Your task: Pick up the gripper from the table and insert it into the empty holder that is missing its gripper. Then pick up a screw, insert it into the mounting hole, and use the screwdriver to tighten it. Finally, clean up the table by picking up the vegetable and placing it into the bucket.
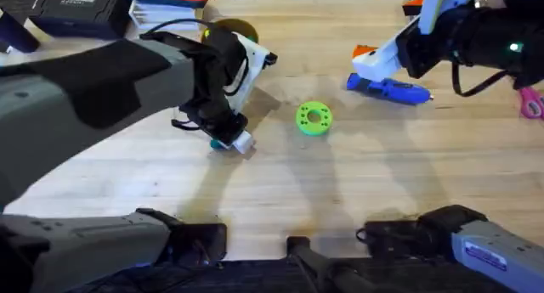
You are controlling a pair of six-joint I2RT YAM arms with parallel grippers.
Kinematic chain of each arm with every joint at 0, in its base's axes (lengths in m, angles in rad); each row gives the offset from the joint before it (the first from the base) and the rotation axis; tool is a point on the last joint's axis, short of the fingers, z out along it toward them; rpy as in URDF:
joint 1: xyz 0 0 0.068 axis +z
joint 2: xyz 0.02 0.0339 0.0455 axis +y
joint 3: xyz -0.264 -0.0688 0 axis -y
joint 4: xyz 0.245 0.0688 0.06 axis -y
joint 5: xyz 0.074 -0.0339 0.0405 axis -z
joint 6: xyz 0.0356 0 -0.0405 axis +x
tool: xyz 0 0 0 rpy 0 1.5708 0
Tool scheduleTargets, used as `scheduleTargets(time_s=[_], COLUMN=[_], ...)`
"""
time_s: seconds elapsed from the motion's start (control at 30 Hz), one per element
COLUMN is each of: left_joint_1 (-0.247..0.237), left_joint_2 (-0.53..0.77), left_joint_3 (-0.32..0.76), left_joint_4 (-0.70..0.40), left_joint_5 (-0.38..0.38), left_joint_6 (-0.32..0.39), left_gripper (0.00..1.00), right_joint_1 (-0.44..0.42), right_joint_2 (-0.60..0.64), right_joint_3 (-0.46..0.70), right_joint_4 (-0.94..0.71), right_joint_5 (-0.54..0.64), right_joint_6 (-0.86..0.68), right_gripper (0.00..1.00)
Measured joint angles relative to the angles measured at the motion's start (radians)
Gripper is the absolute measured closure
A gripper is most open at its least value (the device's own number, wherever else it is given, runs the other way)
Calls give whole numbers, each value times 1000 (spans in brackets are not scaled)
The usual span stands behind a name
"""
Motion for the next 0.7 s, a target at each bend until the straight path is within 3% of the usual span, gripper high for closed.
scheduleTargets(time_s=[0.1,0.13,0.3,0.47,0.57,0.7], left_joint_1=[0,0,0,0,0,0], left_joint_2=[13,13,13,-10,-43,-74], left_joint_3=[8,15,97,332,456,514], left_joint_4=[0,-8,-156,-302,-268,-87], left_joint_5=[3,3,3,3,-11,-33], left_joint_6=[1,2,3,3,3,3], left_gripper=[934,975,974,974,974,974], right_joint_1=[0,0,0,0,0,0], right_joint_2=[0,0,0,29,52,56], right_joint_3=[0,0,0,0,0,0], right_joint_4=[0,0,0,1,1,1], right_joint_5=[0,0,0,0,0,0], right_joint_6=[0,0,0,-1,-1,-1], right_gripper=[7,7,7,7,7,7])
